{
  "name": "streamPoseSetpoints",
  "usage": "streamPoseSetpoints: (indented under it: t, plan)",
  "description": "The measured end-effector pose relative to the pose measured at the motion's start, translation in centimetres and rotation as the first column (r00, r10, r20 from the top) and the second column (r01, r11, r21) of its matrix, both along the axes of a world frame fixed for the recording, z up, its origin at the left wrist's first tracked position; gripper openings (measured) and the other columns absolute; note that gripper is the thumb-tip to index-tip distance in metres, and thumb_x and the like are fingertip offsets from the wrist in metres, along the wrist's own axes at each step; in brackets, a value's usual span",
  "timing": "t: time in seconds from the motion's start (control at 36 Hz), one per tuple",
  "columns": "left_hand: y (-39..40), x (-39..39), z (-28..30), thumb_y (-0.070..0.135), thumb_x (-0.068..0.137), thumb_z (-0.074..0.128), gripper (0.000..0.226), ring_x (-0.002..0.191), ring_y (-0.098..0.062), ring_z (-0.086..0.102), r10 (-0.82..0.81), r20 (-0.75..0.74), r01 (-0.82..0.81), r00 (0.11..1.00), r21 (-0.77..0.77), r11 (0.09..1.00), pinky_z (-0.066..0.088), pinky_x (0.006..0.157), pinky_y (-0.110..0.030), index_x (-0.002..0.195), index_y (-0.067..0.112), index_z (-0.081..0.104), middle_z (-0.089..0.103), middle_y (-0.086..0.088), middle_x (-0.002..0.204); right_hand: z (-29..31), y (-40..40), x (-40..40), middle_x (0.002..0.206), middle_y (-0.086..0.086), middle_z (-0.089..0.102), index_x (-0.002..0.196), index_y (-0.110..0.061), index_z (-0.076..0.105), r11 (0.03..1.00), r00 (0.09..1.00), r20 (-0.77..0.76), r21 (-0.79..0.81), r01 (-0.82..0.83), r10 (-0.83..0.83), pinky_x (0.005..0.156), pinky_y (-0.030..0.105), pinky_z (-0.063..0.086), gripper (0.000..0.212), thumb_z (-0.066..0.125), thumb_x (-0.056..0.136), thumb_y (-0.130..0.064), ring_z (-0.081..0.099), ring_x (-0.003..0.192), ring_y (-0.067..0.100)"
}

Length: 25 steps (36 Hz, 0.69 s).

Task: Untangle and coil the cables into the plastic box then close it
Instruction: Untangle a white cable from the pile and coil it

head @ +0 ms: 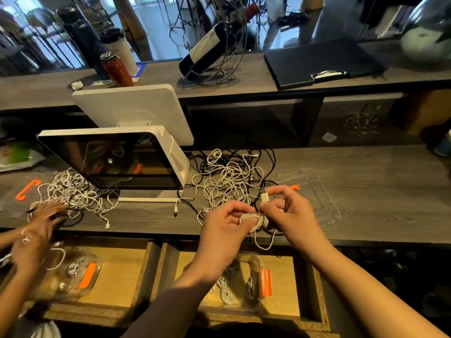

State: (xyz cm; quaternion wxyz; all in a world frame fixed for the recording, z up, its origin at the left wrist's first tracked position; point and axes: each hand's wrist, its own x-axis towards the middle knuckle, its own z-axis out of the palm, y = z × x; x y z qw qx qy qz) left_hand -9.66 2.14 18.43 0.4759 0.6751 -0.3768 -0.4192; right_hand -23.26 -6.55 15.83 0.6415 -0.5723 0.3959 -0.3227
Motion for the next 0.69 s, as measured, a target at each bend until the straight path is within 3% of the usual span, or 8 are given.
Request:
streamPoseSetpoints:
  t: [0.08,0.14,0.19,0.31,0.39,0.47,0.58,0.69]
  plan:
    - [0.2,0.3,-0.6,0.014,0.094,0.069,0.023,0.1,0.0,0.062,-0.101,0.458,0.177,0.883,-0.128,0.976,0.049,0.081,-0.014,0.109,0.032,0.066,0.065,0.016,0.104,0.1,0.2,-0.1,0.077,0.02,0.066,0.103,-0.019,0.064,0.999,1.0,-0.003,-0.05,0.017,-0.017,0.065,0.038,0.051,0.018,0.066,0.091,-0.006,0.061,0.069,0.024]
    - [0.4,0.6,-0.8,0.014,0.096,0.066,0.03,0.103,-0.001,0.06,-0.137,0.554,0.286,0.821,-0.191,0.939,0.049,0.081,-0.015,0.115,0.036,0.06,0.059,0.02,0.108,0.2,0.3,-0.2,0.08,0.016,0.068,0.1,-0.019,0.069,0.997,1.0,-0.006,-0.074,0.027,-0.027,0.065,0.037,0.052,0.016,0.068,0.09,-0.006,0.063,0.069,0.029]
    - [0.5,1.0,-0.8,0.014,0.095,0.067,0.033,0.1,-0.002,0.061,-0.142,0.53,0.297,0.836,-0.218,0.93,0.052,0.078,-0.016,0.114,0.039,0.057,0.058,0.02,0.109,0.3,0.3,-0.4,0.085,0.014,0.071,0.102,-0.017,0.073,0.996,1.0,-0.016,-0.084,-0.001,0.0,0.068,0.037,0.055,0.016,0.068,0.091,-0.007,0.066,0.078,0.035]
    - [0.5,1.3,-0.2,0.006,0.087,0.075,0.026,0.083,-0.01,0.071,-0.127,0.321,0.209,0.938,-0.234,0.949,0.061,0.064,-0.027,0.096,0.03,0.07,0.068,0.013,0.101,0.5,0.6,-0.7,0.094,0.003,0.074,0.106,-0.017,0.074,0.993,0.998,-0.053,-0.104,-0.048,0.042,0.078,0.032,0.057,0.021,0.065,0.091,-0.006,0.069,0.088,0.021]
    - [0.3,1.4,0.2,0.0,0.082,0.078,0.03,0.081,-0.015,0.074,-0.082,0.112,0.103,0.99,-0.205,0.973,0.06,0.066,-0.025,0.091,0.028,0.071,0.073,0.005,0.094,0.8,1.0,-0.7,0.097,-0.005,0.076,0.106,-0.023,0.073,0.993,0.999,-0.025,-0.112,-0.035,0.032,0.077,0.024,0.056,0.024,0.064,0.091,-0.006,0.07,0.09,0.011]
    - [0.3,1.5,0.4,-0.004,0.082,0.076,0.032,0.081,-0.017,0.075,-0.076,0.033,0.081,0.997,-0.2,0.976,0.059,0.071,-0.024,0.092,0.026,0.072,0.074,0.003,0.093,1.2,1.1,-0.8,0.095,-0.003,0.076,0.108,-0.024,0.072,0.995,1.0,0.022,-0.104,0.002,0.001,0.073,0.023,0.056,0.026,0.065,0.091,-0.005,0.071,0.087,0.012]
    - [0.4,1.4,0.4,-0.007,0.083,0.073,0.037,0.089,-0.014,0.073,-0.069,0.075,0.084,0.995,-0.22,0.972,0.058,0.078,-0.025,0.095,0.028,0.072,0.073,0.008,0.097,1.5,1.1,-1.1,0.088,0.013,0.073,0.11,-0.016,0.07,0.992,0.998,0.053,-0.125,-0.012,0.019,0.075,0.027,0.058,0.024,0.068,0.089,-0.005,0.07,0.084,0.025]
    - [0.5,1.6,0.1,-0.003,0.083,0.075,0.039,0.095,-0.006,0.069,-0.029,0.413,0.17,0.91,-0.308,0.936,0.054,0.085,-0.02,0.098,0.033,0.07,0.072,0.013,0.096,1.5,1.1,-1.1,0.093,0.009,0.073,0.106,-0.02,0.073,0.991,0.999,0.034,-0.127,-0.037,0.042,0.074,0.036,0.057,0.023,0.067,0.09,-0.005,0.069,0.086,0.028]
